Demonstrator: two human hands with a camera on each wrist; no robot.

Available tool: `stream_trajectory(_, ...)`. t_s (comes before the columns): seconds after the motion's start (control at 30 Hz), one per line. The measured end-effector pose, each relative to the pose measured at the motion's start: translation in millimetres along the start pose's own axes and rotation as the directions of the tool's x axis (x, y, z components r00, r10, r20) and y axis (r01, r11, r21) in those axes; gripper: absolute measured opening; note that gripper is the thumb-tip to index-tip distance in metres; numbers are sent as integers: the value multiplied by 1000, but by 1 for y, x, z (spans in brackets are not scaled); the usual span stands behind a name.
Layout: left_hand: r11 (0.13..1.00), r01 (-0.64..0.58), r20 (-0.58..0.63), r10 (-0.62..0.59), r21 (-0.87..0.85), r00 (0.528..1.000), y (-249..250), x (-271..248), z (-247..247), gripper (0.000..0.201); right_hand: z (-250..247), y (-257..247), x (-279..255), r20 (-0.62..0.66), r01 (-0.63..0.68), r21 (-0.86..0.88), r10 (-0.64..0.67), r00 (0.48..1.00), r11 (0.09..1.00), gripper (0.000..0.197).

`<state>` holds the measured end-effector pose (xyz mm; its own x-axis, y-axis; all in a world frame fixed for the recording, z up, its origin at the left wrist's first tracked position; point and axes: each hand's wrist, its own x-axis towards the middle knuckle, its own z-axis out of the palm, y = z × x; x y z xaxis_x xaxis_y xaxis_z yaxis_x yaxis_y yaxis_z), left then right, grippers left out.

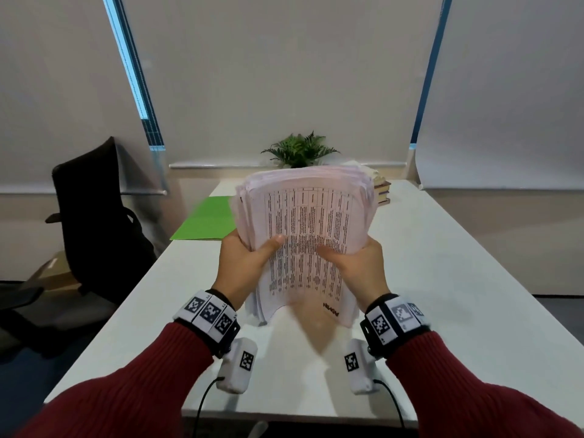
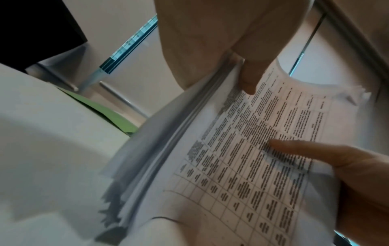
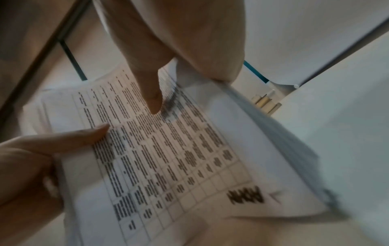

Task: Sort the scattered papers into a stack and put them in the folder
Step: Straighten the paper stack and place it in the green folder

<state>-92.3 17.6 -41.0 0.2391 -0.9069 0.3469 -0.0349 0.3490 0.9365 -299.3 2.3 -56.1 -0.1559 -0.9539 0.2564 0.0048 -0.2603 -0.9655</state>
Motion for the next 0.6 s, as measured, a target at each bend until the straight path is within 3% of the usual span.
stream_trajectory(0.23, 996, -24, -60, 19, -84, 998, 17, 10, 3, 23, -23, 1, -7, 61, -60, 61, 57, 997, 996, 38)
stream_trajectory(0.37, 898, -10, -91, -34, -441, 995, 34, 15, 0, 30, -34, 5, -8, -38, -55, 294, 69, 997, 954, 43)
stream_trajectory(0.5, 746, 167, 70, -160, -644, 985, 33, 1, 15, 44, -15, 1, -16, 142, -196, 652, 136, 981, 733, 56)
stream_trajectory(0.6, 743, 265, 194, -183, -614, 964, 24, -4, 9, 51, -8, -8, -18, 193, -210, 679, 105, 976, 704, 54)
